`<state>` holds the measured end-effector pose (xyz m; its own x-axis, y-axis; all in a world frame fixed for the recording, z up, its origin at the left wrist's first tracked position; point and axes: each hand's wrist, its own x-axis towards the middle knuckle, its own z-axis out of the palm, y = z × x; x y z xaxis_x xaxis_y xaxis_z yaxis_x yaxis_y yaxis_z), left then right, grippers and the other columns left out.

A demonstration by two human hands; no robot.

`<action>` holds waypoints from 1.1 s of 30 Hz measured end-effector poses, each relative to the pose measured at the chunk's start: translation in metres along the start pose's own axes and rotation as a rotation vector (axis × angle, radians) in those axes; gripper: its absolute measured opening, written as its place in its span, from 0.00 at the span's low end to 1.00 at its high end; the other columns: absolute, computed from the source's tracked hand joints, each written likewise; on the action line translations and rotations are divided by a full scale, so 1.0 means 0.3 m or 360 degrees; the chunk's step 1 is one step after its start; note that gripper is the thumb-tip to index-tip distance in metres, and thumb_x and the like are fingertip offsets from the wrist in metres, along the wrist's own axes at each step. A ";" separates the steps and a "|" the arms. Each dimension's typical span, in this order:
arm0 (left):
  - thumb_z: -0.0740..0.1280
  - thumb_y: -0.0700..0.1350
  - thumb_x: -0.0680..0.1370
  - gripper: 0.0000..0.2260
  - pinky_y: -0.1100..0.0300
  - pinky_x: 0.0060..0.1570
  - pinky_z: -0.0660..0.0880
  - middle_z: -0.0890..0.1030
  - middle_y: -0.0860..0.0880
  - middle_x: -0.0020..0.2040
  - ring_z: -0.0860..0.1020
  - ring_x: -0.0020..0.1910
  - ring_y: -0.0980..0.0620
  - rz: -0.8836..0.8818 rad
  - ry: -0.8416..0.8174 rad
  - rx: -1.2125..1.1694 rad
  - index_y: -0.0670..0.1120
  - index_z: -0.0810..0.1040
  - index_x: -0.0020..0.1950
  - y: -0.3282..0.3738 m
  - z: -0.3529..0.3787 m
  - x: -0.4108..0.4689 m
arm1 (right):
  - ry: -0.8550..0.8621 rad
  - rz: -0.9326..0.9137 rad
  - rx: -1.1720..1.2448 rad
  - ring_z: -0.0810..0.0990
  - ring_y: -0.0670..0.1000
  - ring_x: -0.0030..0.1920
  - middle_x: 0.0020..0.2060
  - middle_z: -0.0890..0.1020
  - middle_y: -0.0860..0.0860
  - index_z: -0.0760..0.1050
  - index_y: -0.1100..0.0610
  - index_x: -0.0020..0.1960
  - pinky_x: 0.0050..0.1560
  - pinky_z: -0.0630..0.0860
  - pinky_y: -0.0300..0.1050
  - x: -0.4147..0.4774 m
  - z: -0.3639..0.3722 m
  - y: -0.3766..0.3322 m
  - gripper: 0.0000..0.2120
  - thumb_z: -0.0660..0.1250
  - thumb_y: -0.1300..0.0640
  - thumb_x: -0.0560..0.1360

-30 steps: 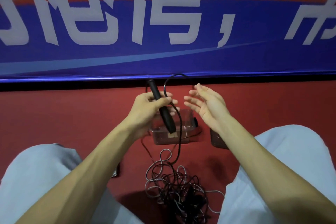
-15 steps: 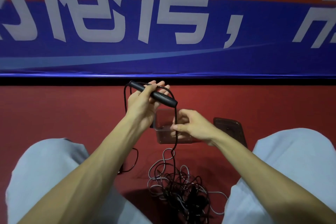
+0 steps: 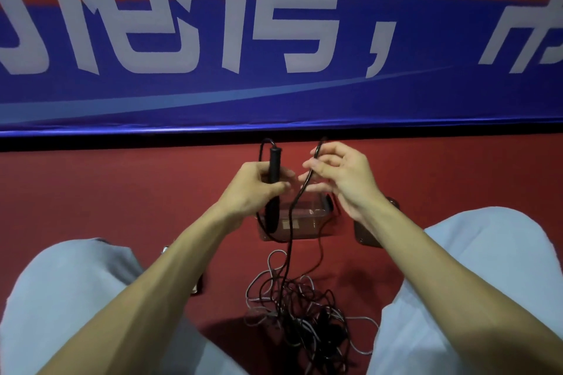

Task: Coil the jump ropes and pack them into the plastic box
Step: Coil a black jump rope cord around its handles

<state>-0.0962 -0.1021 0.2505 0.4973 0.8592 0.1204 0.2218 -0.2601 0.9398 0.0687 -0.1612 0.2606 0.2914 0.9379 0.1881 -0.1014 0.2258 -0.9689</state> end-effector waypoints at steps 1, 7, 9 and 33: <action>0.70 0.35 0.76 0.07 0.62 0.48 0.77 0.86 0.49 0.45 0.81 0.41 0.59 0.0017 -0.0070 0.0078 0.44 0.84 0.51 -0.003 0.005 -0.002 | 0.0034 0.0000 0.0120 0.84 0.54 0.35 0.38 0.82 0.56 0.73 0.62 0.48 0.32 0.81 0.45 0.004 -0.007 -0.010 0.06 0.66 0.71 0.75; 0.68 0.38 0.78 0.08 0.67 0.48 0.76 0.85 0.52 0.49 0.82 0.47 0.60 0.0143 -0.0323 0.0067 0.49 0.81 0.54 0.025 0.035 -0.031 | 0.0300 0.0009 0.0675 0.85 0.53 0.41 0.39 0.81 0.55 0.72 0.62 0.47 0.38 0.81 0.44 0.029 -0.051 -0.032 0.04 0.63 0.69 0.78; 0.68 0.37 0.78 0.08 0.68 0.48 0.77 0.86 0.51 0.49 0.83 0.49 0.59 0.0140 -0.0309 0.0030 0.49 0.80 0.53 0.031 0.045 -0.033 | 0.0372 0.0013 0.0736 0.85 0.54 0.42 0.40 0.81 0.56 0.72 0.62 0.46 0.39 0.81 0.45 0.035 -0.058 -0.020 0.04 0.63 0.69 0.78; 0.63 0.37 0.81 0.01 0.55 0.49 0.82 0.83 0.43 0.45 0.85 0.45 0.44 0.0010 0.0346 -0.1992 0.40 0.74 0.52 0.122 -0.032 -0.006 | -0.0635 0.0336 -0.0454 0.80 0.45 0.51 0.50 0.81 0.49 0.76 0.56 0.56 0.54 0.80 0.46 -0.013 0.007 0.085 0.10 0.62 0.67 0.80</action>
<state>-0.0971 -0.1088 0.2878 0.3217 0.9447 0.0642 -0.7800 0.2259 0.5836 0.0628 -0.1586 0.2354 -0.0976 0.9950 -0.0231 0.1603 -0.0072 -0.9870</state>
